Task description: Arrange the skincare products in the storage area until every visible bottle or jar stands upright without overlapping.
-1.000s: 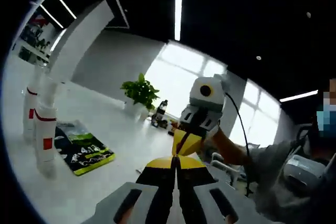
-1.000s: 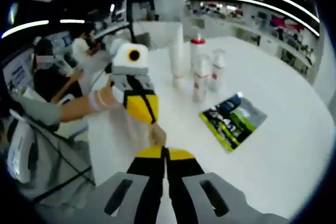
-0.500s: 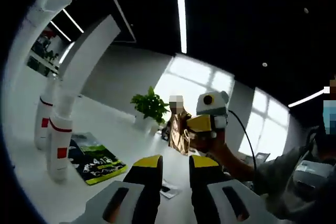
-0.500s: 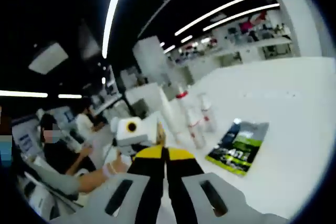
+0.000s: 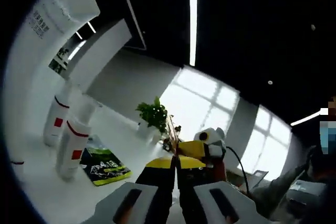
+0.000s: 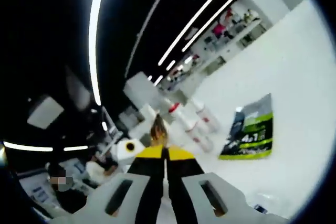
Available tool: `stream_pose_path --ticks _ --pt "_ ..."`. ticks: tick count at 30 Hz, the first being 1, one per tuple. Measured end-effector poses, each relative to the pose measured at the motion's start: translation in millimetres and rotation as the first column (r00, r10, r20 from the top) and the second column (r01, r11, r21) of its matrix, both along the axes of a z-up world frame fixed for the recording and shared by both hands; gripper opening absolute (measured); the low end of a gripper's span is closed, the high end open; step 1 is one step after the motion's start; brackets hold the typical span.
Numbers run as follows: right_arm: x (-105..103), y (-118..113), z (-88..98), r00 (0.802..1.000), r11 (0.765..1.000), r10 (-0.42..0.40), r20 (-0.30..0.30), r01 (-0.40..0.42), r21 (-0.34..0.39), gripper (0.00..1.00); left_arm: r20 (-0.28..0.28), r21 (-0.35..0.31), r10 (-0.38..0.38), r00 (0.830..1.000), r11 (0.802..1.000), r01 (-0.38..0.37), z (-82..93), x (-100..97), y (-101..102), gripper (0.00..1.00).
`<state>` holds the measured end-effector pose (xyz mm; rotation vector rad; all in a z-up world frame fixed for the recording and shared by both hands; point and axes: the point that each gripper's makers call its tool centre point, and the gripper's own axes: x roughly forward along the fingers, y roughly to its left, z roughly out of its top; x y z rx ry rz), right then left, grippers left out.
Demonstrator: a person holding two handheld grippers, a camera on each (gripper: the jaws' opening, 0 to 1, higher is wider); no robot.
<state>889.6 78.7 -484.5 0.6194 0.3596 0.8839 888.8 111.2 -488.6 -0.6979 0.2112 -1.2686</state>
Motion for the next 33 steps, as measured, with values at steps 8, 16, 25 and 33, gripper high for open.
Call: stream_pose_path --ticks 8,16,25,33 --pt "-32.1 15.5 -38.8 0.988 0.967 0.155 0.007 -0.151 -0.208 0.0 0.003 0.015 0.03 1.0 0.999 -0.03 -1.6 8.3 -0.1 0.01" --pt "-24.4 2.4 -28.1 0.992 0.988 0.123 0.008 -0.121 -0.099 0.01 -0.028 -0.012 0.041 0.999 0.999 -0.041 0.0 12.4 4.8 0.01" --pt "-18.8 -0.8 -18.9 0.995 0.995 0.099 0.001 -0.099 -0.009 0.01 -0.045 0.016 0.067 0.997 0.998 -0.066 -7.0 6.7 1.0 0.01" --pt "-14.0 -3.8 -14.0 0.997 0.996 0.081 0.004 -0.081 0.027 0.0 -0.041 0.034 0.079 0.996 0.996 -0.078 -9.5 5.6 -1.7 0.01"
